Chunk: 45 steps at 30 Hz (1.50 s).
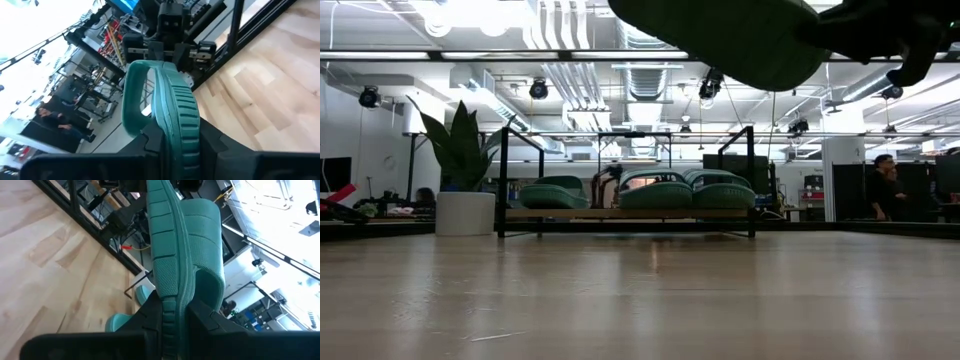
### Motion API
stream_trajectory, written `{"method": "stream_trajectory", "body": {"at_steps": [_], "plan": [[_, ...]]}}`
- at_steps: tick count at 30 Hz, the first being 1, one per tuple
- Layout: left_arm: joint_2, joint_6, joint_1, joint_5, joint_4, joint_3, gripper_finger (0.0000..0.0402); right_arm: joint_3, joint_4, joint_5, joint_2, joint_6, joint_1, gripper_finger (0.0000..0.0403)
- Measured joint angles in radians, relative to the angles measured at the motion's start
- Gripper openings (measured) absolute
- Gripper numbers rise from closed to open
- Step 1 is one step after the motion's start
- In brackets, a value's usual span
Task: Pick and place slides into the shelf
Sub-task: Put the green slipper on the shelf
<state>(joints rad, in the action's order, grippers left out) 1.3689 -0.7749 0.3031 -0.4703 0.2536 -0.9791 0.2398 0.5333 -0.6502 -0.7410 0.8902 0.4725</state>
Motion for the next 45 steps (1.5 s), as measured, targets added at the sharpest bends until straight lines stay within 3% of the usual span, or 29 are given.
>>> {"method": "stream_trajectory", "body": {"at_steps": [4, 8, 12, 16, 25, 29, 32, 34, 39, 45], "plan": [[0.0, -0.03, 0.002, -0.078, 0.006, 0.0, 0.0039, 0.0, 0.012, -0.003, 0.0, 0.0, -0.001, 0.0046], [-0.014, -0.048, 0.007, -0.19, 0.008, 0.001, 0.0039, 0.0, 0.099, -0.06, 0.001, -0.005, -0.001, 0.0101], [-0.026, -0.061, 0.007, -0.416, -0.019, 0.004, 0.0039, 0.001, 0.197, -0.133, 0.003, 0.008, 0.002, 0.0146], [-0.029, -0.112, 0.01, -0.647, -0.01, 0.006, 0.0039, 0.014, 0.224, -0.16, 0.004, 0.007, 0.0, 0.0166], [0.074, -0.179, 0.006, -0.719, -0.002, 0.008, 0.0039, 0.16, 0.185, -0.175, -0.035, -0.073, 0.0, 0.0162], [0.158, -0.313, -0.004, -0.819, 0.072, -0.016, 0.0039, 0.297, 0.032, -0.337, -0.082, -0.143, -0.01, 0.0161], [0.219, -0.412, -0.008, -0.84, 0.118, -0.048, 0.0039, 0.428, -0.207, -0.426, -0.121, -0.257, -0.038, 0.0161], [0.253, -0.464, -0.014, -0.843, 0.133, -0.077, 0.0039, 0.523, -0.421, -0.376, -0.146, -0.369, -0.064, 0.0158], [0.314, -0.532, -0.024, -0.851, 0.137, -0.141, 0.0039, 0.774, -0.881, -0.131, -0.238, -0.648, -0.171, 0.0148], [0.345, -0.568, -0.044, -0.85, 0.135, -0.186, 0.0039, 0.96, -1.103, -0.093, -0.395, -0.681, -0.295, 0.0138]]}}
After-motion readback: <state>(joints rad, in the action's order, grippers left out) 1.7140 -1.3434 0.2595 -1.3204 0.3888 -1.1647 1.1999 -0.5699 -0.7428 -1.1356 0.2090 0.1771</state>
